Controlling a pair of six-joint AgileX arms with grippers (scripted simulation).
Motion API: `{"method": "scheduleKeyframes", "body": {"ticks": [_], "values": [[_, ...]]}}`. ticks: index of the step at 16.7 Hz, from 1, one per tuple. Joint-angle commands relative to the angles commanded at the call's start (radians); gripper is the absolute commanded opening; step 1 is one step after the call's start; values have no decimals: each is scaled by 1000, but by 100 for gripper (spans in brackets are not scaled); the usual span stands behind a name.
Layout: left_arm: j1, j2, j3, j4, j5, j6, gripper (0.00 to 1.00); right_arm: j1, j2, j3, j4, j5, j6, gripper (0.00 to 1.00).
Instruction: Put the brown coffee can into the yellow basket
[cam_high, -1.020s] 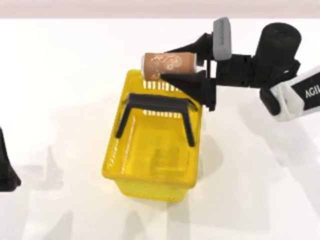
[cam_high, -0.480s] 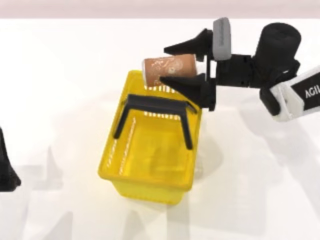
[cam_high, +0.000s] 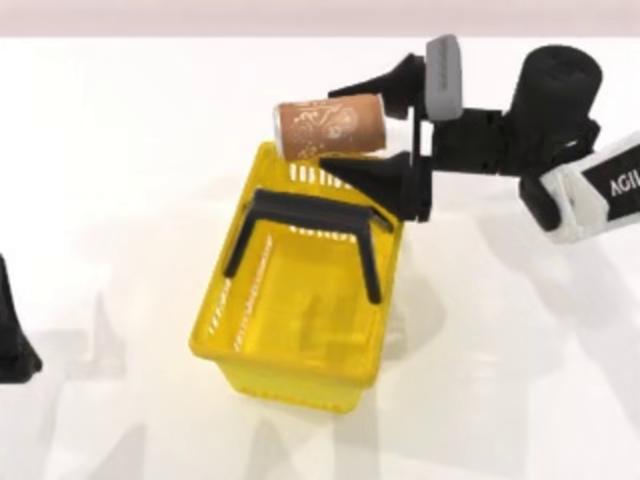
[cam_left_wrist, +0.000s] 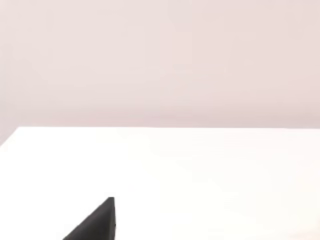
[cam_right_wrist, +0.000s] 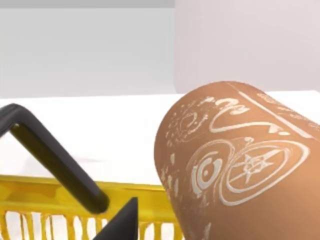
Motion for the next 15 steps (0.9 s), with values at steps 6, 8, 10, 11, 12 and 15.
{"method": "scheduleKeyframes", "body": {"ticks": [6, 8, 10, 11, 12, 15], "values": [[-79, 184, 170, -163, 21, 104, 100, -20, -203, -100, -80, 86, -11, 100], [-127, 309, 293, -268, 30, 169, 100, -38, -337, -172, -139, 151, -16, 100], [-179, 452, 435, -384, 38, 242, 100, -61, -494, -257, -210, 229, -21, 100], [-208, 533, 516, -448, 41, 284, 100, -74, -580, -304, -250, 272, -23, 100], [-237, 618, 600, -513, 44, 327, 100, -88, -670, -353, -292, 317, -25, 100], [-326, 887, 865, -713, 48, 462, 100, -132, -961, -512, -431, 463, -29, 100]]}}
